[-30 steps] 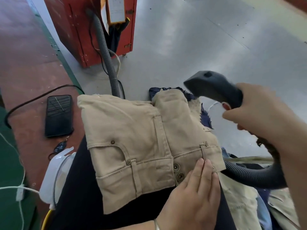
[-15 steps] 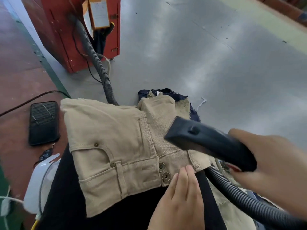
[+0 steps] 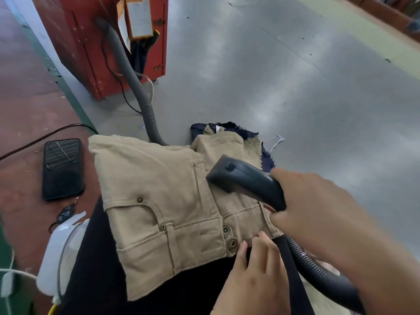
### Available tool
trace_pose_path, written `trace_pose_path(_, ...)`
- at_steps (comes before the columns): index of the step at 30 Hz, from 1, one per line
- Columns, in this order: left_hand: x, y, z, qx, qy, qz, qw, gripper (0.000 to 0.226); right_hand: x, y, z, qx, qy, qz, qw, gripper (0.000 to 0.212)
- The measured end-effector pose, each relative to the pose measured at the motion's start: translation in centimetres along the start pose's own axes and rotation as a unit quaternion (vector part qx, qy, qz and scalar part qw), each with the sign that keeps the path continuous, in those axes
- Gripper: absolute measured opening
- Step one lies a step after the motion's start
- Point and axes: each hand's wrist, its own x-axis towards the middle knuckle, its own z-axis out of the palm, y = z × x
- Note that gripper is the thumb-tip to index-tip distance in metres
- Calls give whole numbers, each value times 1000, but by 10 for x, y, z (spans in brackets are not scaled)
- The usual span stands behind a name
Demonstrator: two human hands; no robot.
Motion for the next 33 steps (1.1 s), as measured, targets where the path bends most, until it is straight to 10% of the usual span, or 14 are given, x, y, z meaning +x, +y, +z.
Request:
trace_pose_path(16, 1, -3, 0, -10, 12, 24, 1000, 52, 28, 115, -16, 296, 180, 156, 925, 34)
trace_pose_path(26, -13, -1, -2, 33, 9, 24, 999, 84, -68, 48, 2, 46, 11, -36, 998, 42)
trace_pose_path(33, -8, 1, -6, -23, -31, 34, 999, 45, -29, 15, 7, -57, 15, -33, 998, 31)
